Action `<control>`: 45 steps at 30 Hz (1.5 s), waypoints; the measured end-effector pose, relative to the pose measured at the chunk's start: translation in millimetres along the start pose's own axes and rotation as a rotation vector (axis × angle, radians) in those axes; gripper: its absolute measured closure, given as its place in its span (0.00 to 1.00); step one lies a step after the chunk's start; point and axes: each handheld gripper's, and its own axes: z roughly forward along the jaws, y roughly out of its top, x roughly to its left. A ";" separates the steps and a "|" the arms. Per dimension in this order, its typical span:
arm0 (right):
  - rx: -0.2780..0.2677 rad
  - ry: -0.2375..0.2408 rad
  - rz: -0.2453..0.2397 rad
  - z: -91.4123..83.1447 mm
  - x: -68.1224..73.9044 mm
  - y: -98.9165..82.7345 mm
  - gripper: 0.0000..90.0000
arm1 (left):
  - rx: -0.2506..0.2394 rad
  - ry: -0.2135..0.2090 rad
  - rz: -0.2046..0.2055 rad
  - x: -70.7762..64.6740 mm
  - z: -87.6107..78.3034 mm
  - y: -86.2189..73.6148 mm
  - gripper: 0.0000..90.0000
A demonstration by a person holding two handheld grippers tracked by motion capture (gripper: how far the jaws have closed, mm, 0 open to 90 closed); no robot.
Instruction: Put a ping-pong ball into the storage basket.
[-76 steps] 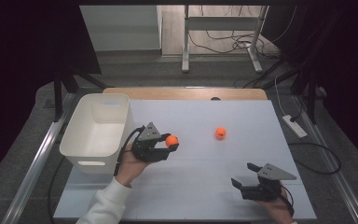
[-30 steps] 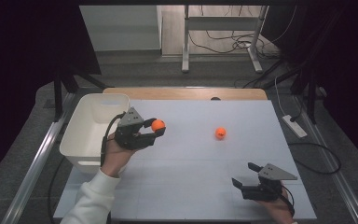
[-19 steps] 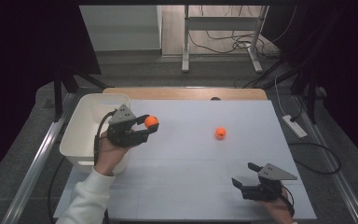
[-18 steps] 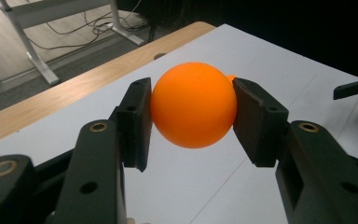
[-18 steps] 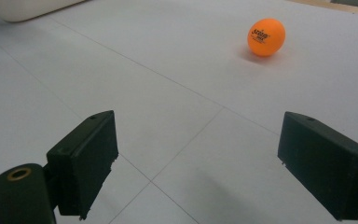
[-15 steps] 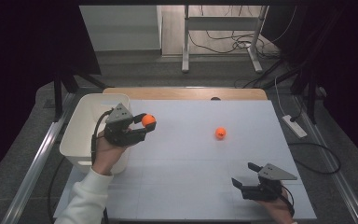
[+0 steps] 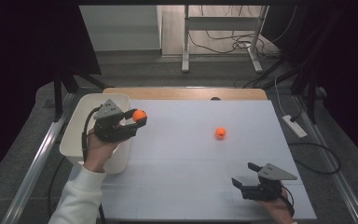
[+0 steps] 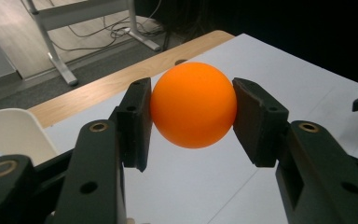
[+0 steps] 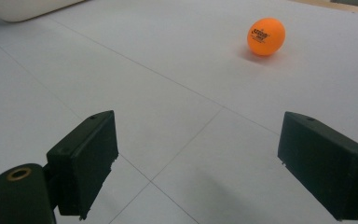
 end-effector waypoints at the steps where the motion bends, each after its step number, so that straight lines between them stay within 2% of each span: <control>1: 0.000 0.000 0.000 0.2 0.2 0.0 0.13 | -0.001 0.004 -0.004 1.7 -0.6 0.0 0.56; 5: 0.001 0.000 -0.002 0.2 0.4 0.0 0.13 | -0.005 0.022 -0.024 10.9 -4.6 0.4 0.56; 24: -0.001 -0.004 -0.002 0.2 0.4 0.0 0.13 | -0.007 0.082 -0.072 35.3 -15.4 -1.1 0.56; 31: 0.003 -0.005 -0.003 0.3 1.2 0.2 0.13 | 0.002 0.113 -0.105 50.8 -16.7 -3.6 0.56; 39: 0.004 -0.004 -0.002 0.6 1.0 0.0 0.13 | 0.044 0.163 -0.129 71.7 -14.0 -3.7 0.56; 45: 0.003 -0.003 -0.002 0.9 1.3 0.1 0.13 | 0.070 0.183 -0.132 79.8 -10.2 -1.1 0.56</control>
